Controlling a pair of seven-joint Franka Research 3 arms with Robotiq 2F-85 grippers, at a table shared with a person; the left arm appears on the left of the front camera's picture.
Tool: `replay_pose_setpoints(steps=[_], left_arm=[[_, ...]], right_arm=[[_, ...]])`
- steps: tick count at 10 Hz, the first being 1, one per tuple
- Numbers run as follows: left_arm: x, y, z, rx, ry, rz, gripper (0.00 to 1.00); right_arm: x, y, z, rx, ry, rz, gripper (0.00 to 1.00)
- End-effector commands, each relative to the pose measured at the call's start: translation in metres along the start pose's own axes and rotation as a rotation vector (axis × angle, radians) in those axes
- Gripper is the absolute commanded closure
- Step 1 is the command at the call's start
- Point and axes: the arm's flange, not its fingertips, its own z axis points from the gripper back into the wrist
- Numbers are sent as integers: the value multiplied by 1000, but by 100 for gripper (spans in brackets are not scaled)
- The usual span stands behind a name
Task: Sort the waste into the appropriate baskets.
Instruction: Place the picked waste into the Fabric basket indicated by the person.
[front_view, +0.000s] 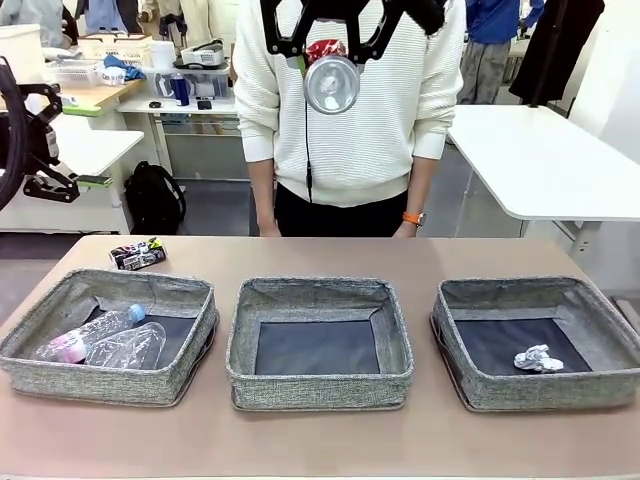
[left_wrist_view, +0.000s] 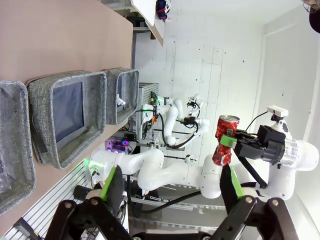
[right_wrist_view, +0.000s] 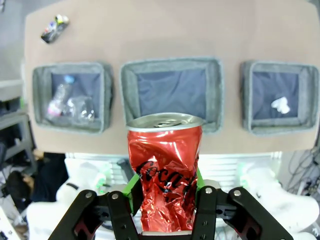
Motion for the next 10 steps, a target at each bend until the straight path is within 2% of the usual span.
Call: replay_pose_setpoints(steps=[1,10], left_arm=[[-2,-3,0,2,1,10,0],[-2,-3,0,2,1,10,0]], right_arm=[[-2,-1,2,6,3,0,62],[-2,-1,2,6,3,0,62]])
